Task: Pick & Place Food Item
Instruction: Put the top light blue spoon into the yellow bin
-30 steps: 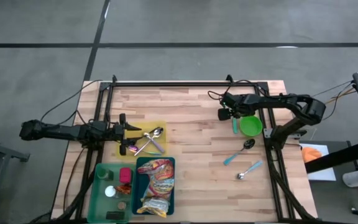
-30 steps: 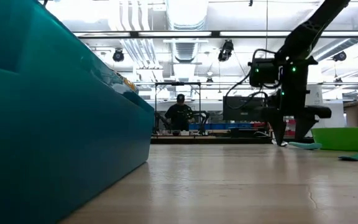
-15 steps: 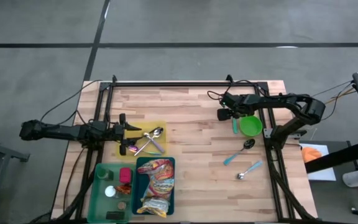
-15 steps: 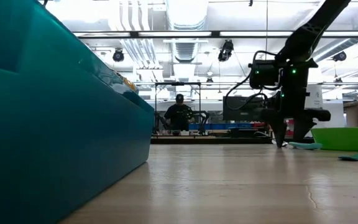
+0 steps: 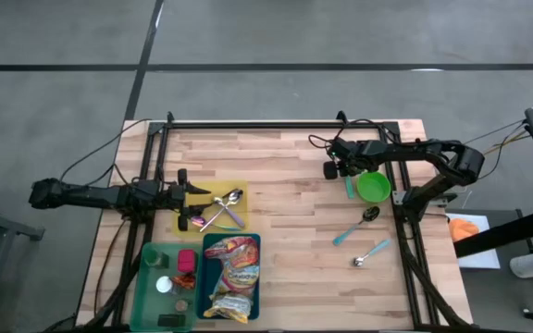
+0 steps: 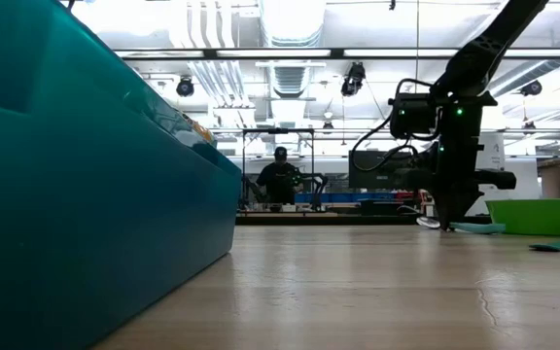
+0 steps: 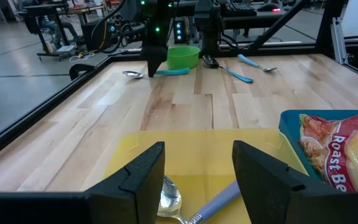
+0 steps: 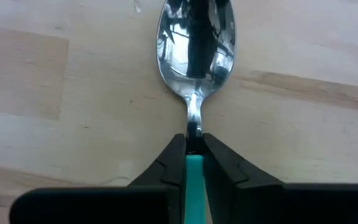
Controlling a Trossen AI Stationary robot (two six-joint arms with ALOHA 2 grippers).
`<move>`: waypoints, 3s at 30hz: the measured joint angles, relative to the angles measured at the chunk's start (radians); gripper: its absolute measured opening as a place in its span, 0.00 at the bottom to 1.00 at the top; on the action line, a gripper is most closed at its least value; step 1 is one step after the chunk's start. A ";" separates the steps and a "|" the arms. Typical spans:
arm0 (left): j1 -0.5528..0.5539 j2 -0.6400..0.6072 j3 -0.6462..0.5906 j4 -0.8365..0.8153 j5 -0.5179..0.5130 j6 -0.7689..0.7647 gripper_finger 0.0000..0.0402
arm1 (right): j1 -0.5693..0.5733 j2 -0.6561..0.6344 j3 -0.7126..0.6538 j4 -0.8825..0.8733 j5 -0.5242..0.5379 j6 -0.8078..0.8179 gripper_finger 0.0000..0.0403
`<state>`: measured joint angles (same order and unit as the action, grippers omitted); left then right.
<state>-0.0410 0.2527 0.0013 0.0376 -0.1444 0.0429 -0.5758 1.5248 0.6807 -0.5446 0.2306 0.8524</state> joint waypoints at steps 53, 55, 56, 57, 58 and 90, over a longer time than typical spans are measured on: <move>0.000 0.000 0.000 0.000 0.000 0.000 0.47 | 0.319 -0.098 0.018 0.773 -0.004 -0.215 0.09; 0.000 0.000 0.000 0.000 0.000 0.000 0.47 | 0.342 -0.086 0.019 0.843 -0.004 -0.232 0.09; 0.000 0.000 0.000 0.000 0.000 0.000 0.47 | 0.352 -0.081 0.019 0.871 -0.004 -0.239 0.09; 0.000 0.000 0.000 0.000 0.000 0.000 0.47 | 0.361 -0.072 0.018 0.903 -0.003 -0.250 0.09; 0.000 0.000 0.000 0.000 0.000 0.000 0.47 | 0.369 -0.060 0.019 0.946 -0.003 -0.261 0.09; 0.000 0.000 0.000 0.000 0.000 0.000 0.47 | 0.406 0.625 0.430 1.705 -0.395 -0.248 0.09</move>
<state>-0.0408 0.2527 0.0013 0.0376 -0.1446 0.0431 -0.1703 2.1499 1.1104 1.1602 -0.1643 0.6041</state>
